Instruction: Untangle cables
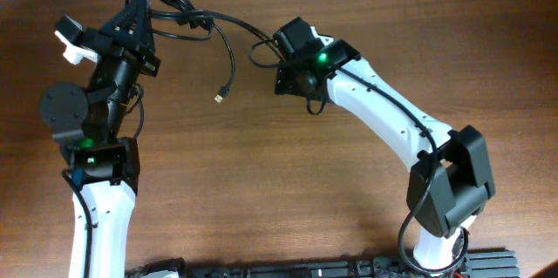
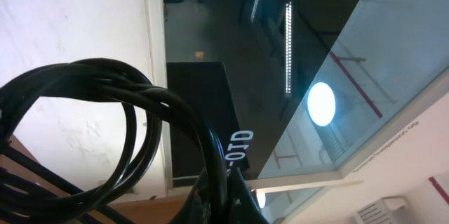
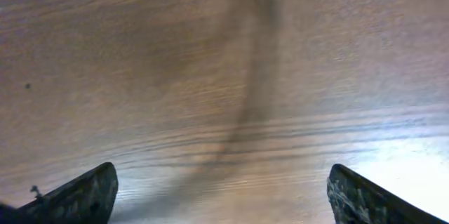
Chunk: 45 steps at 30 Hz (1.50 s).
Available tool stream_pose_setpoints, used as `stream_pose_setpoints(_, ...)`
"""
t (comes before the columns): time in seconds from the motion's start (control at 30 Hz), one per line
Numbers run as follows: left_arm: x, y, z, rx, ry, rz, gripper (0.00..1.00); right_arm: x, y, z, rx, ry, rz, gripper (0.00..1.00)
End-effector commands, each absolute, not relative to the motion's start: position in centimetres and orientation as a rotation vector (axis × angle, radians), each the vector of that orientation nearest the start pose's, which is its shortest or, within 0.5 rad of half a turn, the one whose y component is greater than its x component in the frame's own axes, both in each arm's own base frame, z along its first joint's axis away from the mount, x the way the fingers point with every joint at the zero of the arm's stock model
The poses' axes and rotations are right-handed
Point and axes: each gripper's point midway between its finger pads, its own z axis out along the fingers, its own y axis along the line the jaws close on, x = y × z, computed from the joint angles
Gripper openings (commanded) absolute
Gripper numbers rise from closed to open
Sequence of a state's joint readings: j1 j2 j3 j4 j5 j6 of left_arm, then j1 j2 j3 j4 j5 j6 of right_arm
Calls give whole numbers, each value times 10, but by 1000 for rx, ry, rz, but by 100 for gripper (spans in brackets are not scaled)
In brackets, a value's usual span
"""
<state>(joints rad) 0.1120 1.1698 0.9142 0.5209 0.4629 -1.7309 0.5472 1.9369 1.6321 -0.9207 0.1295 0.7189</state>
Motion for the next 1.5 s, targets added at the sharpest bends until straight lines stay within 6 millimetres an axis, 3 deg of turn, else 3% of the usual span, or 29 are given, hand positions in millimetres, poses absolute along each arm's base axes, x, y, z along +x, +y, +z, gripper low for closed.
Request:
stream_pose_setpoints(0.0,387,-33,432,-740,1254,-1533,0,385,229,102,-20,2850,214,94)
stream_pose_setpoints(0.1,384,-42,430,-565,1325,-1410,0,376,242,103,-301,2855,300,94)
stream_pose_setpoints(0.17,382,-50,425,-443,1382,-1331,0,374,245,104,-356,2853,325,94)
stream_pose_setpoints(0.37,377,-70,385,-243,1589,-1213,0,376,243,120,-371,2811,338,95)
stream_pose_setpoints(0.53,361,-91,366,8,1680,-1179,0,379,229,144,-324,2772,351,95)
stream_pose_setpoints(0.67,340,-110,365,288,1661,-1181,0,376,227,171,-307,2729,464,95)
stream_pose_setpoints(0.87,315,-125,366,530,1608,-1214,0,368,226,209,-297,2660,623,95)
stream_pose_setpoints(1.1,271,-140,383,902,1427,-1234,0,346,236,256,-353,2557,835,95)
stream_pose_setpoints(1.47,263,-142,385,972,1388,-1223,0,322,259,303,-480,2404,1106,95)
